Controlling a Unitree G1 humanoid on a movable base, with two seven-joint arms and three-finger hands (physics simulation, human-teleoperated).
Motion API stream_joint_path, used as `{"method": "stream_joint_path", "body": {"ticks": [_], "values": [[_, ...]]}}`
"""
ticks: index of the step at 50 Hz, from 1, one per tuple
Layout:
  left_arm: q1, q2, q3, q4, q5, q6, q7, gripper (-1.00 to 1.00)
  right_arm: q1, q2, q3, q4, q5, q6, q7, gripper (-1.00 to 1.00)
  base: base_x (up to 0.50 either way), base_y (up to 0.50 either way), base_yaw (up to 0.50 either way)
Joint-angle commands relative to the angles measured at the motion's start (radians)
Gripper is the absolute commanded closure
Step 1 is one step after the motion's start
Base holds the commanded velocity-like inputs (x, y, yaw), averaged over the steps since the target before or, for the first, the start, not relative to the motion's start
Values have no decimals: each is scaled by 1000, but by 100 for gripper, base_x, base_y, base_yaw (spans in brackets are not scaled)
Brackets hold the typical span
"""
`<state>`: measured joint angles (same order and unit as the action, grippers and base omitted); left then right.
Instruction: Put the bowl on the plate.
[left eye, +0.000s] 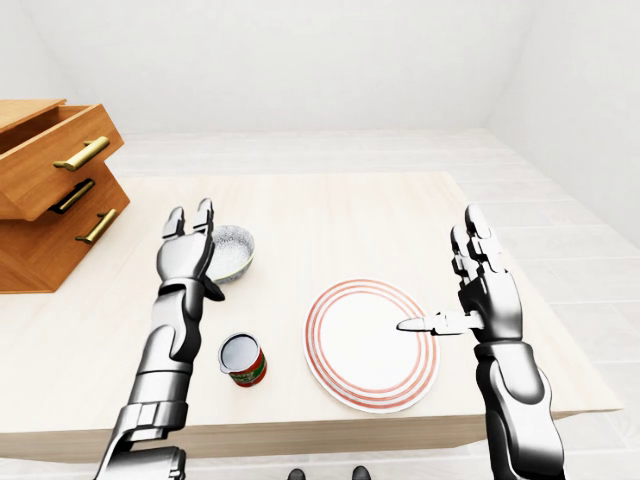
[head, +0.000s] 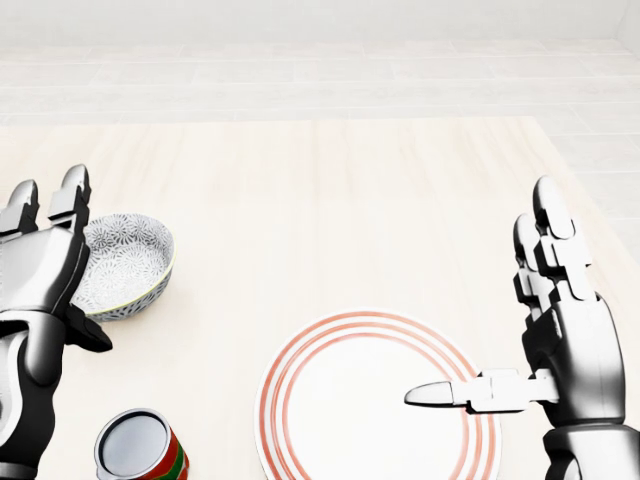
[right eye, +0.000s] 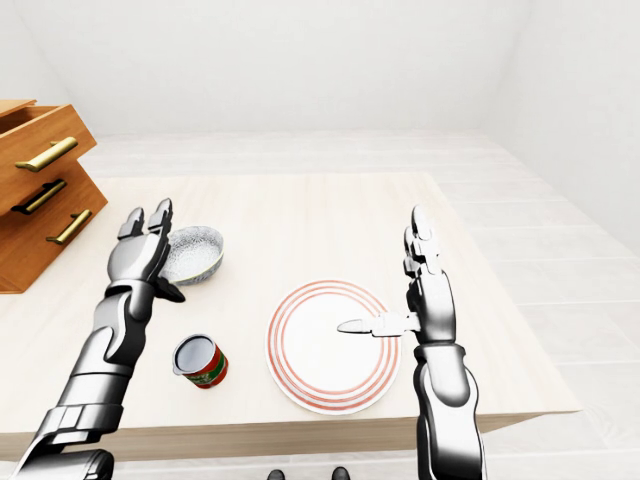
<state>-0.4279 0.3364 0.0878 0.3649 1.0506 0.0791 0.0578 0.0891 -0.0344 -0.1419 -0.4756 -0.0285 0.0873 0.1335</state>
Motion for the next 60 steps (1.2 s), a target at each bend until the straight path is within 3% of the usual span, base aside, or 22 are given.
{"method": "stream_joint_path", "body": {"ticks": [1,2,5,19,22,24,34,60], "values": [[-16,-9,-21,90,96,-2,68,-100,-1,-3,-5,-1,4,0,2,-100,0,0,0],[-24,-11,-24,104,109,8,79,-100,-1,-4,-8,-3,5,0,2,-100,0,0,0],[-19,-16,-29,116,104,-8,67,-100,-16,-10,-23,41,11,0,4,-100,0,0,0],[-72,-20,-43,229,124,-8,119,-100,-14,-8,-22,47,10,0,-3,-100,0,0,0],[-100,-19,-51,303,138,-3,169,-100,-13,-8,-21,47,11,0,-3,-100,0,0,0],[-121,-17,-58,353,140,-15,198,-100,-12,-8,-16,52,6,0,-4,-100,0,0,0],[-163,-16,-69,431,123,-16,213,-100,-9,-8,-11,28,-5,0,-8,-100,0,0,0],[-236,-16,-104,645,94,-54,327,-100,-2,-3,-2,0,-20,0,1,-100,0,0,0]]}}
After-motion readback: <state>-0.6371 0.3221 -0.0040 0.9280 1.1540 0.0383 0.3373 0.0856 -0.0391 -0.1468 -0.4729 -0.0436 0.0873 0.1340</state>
